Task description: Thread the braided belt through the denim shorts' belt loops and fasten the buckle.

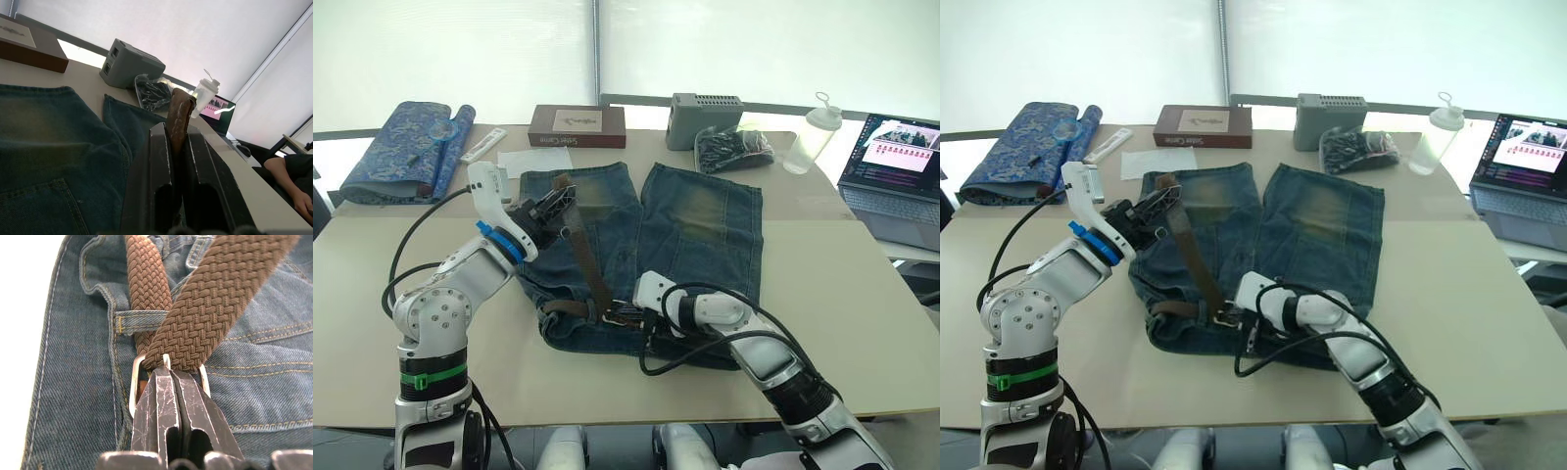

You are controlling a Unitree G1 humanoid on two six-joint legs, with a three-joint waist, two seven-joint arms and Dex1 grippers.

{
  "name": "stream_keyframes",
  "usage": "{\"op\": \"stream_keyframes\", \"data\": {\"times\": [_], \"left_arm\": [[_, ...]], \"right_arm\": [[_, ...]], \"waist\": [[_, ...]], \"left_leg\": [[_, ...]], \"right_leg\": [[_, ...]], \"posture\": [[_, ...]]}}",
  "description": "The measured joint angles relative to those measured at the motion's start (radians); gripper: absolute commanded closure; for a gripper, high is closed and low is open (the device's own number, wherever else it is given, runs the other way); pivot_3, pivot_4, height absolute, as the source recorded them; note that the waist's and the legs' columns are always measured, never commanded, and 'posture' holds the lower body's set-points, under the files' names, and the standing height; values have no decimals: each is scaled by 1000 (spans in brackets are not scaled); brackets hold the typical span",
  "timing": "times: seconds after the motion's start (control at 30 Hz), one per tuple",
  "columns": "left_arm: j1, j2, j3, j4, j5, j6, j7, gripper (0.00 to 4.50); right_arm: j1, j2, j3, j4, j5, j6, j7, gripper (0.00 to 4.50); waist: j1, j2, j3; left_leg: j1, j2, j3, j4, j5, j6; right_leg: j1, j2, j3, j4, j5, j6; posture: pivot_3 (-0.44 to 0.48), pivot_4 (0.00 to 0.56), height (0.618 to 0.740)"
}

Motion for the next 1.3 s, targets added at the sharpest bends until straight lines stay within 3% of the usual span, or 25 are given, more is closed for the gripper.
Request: {"op": "stream_keyframes", "data": {"times": [0.57,1.0,1.3], "left_arm": [[-9,0,-10,3,7,2,-22,4500],[-81,-3,-97,-18,9,45,-67,4500],[-79,-156,-157,-34,49,43,-9,4500]], "right_arm": [[-50,-7,44,27,-37,41,24,4453],[-108,21,71,46,-43,153,34,4453],[-99,49,69,62,-41,161,26,4453]], "waist": [[0,0,0],[-8,0,0],[-20,-1,-2]], "left_leg": [[5,0,0,0,2,-1],[16,0,0,-4,2,-1],[18,0,-1,-5,1,-1]], "right_leg": [[4,0,0,0,0,-3],[13,0,0,-1,-3,-8],[14,1,0,-1,-3,-8]], "posture": [[0,150,718],[0,150,718],[0,150,718]]}}
